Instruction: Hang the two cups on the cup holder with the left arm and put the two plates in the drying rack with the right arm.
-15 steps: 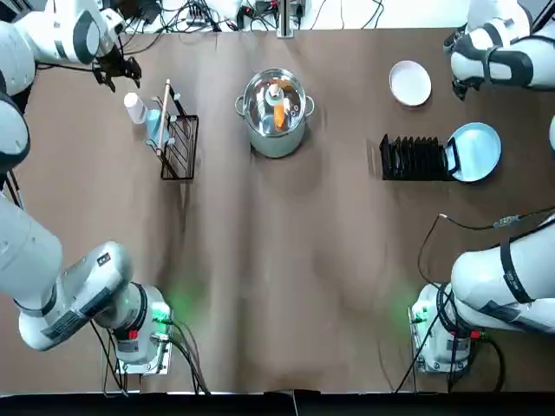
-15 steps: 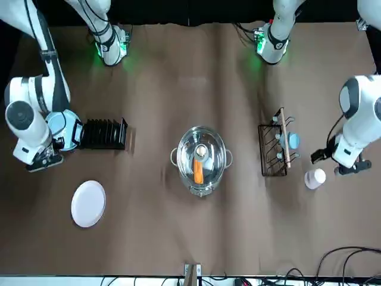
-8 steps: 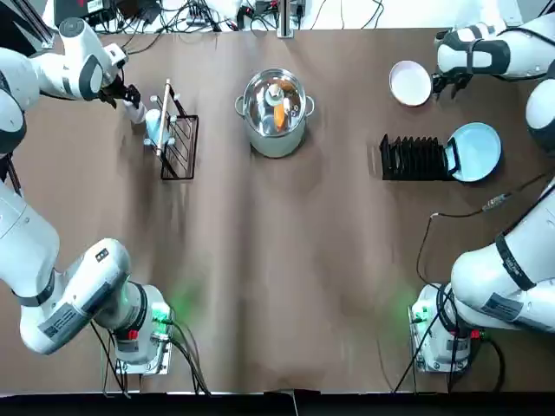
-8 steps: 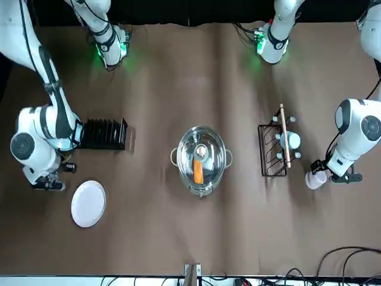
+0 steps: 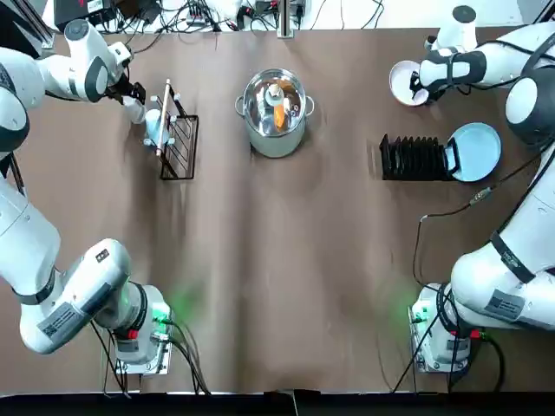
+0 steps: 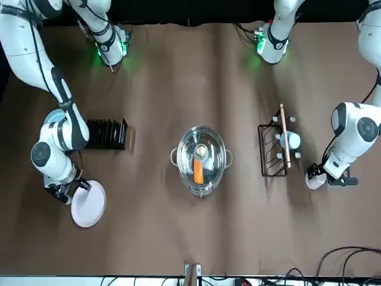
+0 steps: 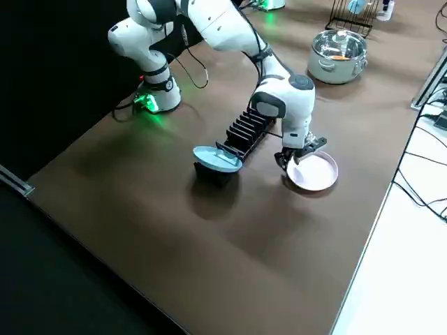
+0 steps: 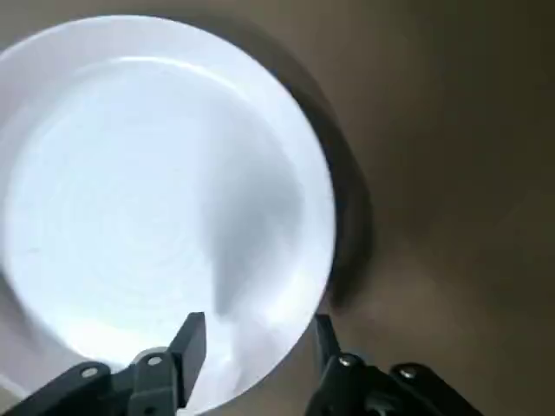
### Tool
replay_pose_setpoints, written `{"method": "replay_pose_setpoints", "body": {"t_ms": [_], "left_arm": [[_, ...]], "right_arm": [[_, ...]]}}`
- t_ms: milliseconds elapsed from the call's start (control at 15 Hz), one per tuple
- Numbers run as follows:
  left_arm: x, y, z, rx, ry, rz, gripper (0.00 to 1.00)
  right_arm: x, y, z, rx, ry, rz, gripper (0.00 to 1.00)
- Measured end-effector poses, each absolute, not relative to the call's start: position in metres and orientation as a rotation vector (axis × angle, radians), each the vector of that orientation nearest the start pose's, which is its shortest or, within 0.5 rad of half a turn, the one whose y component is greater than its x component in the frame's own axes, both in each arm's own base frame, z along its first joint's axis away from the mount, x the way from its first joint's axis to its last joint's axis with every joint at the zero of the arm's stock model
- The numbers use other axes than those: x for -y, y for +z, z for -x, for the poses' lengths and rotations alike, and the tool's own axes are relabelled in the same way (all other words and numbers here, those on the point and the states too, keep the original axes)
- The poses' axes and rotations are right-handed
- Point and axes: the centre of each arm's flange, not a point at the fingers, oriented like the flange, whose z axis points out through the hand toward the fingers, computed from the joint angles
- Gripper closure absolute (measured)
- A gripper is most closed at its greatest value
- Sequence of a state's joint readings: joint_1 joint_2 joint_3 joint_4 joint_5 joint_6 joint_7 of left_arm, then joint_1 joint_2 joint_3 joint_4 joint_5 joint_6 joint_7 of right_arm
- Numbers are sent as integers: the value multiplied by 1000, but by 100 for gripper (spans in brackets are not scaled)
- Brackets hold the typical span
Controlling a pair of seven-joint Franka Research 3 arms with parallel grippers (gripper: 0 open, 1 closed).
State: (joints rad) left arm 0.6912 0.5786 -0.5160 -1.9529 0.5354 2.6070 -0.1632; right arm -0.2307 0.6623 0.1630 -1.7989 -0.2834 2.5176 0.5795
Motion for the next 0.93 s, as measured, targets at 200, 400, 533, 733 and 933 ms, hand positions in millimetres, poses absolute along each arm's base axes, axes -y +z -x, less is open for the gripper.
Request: {"method": "replay_pose_setpoints", "body": {"t_ms": [200, 400, 533, 733, 933], "left_arm": [[-116, 230, -622, -12, -295, 3084, 29], [-116, 232, -624, -4, -302, 3083, 33], [-115, 235, -627, 51, -317, 3084, 33], [-103, 255, -637, 171, -293, 3081, 33], [-73, 295, -642, 268, -203, 3049, 33]], "right_arm": [[60, 178, -657, -768, -138, 3095, 50], [66, 180, -659, -804, -152, 3082, 70], [71, 184, -661, -821, -166, 3075, 87], [70, 187, -663, -822, -172, 3073, 93], [69, 197, -664, -818, -105, 3100, 93]]}}
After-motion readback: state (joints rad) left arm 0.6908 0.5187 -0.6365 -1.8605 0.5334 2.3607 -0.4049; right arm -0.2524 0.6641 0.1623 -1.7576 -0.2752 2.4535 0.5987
